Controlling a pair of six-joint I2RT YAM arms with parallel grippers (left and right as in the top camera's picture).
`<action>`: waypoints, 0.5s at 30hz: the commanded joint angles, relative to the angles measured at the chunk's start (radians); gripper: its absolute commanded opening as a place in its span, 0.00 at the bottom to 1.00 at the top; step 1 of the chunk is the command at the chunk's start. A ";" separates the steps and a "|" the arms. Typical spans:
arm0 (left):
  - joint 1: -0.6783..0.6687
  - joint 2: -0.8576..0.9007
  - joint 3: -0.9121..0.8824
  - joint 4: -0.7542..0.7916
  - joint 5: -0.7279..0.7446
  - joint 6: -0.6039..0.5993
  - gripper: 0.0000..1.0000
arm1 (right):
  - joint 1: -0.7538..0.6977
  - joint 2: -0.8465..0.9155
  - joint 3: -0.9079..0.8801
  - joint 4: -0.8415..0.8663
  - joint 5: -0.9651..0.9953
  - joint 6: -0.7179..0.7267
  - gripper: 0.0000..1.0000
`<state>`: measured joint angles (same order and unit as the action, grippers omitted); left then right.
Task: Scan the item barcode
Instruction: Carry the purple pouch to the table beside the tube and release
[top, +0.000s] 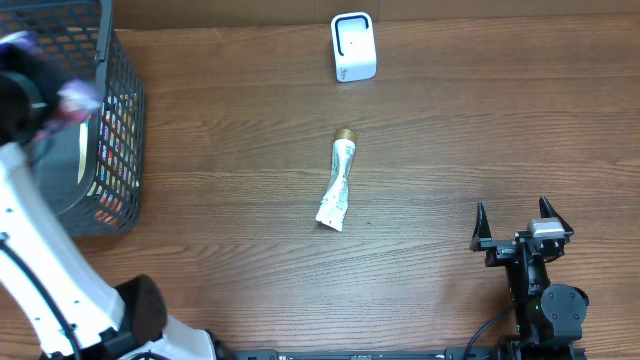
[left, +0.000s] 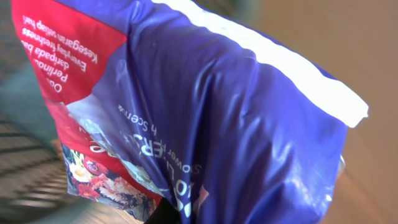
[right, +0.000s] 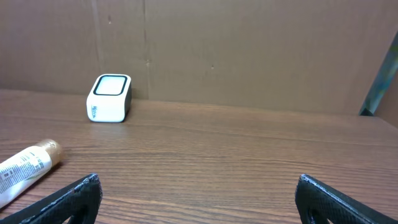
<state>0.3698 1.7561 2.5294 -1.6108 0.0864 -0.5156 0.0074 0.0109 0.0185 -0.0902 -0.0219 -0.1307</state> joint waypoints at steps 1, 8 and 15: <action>-0.190 -0.006 -0.005 -0.027 0.090 0.042 0.04 | 0.005 -0.008 -0.010 0.006 0.002 0.003 1.00; -0.595 0.090 -0.212 -0.033 -0.022 0.006 0.04 | 0.005 -0.008 -0.010 0.006 0.002 0.003 1.00; -0.787 0.244 -0.458 0.066 -0.230 -0.146 0.04 | 0.005 -0.008 -0.010 0.006 0.002 0.003 1.00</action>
<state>-0.3748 1.9385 2.1563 -1.5768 -0.0071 -0.5743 0.0074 0.0109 0.0185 -0.0898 -0.0219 -0.1310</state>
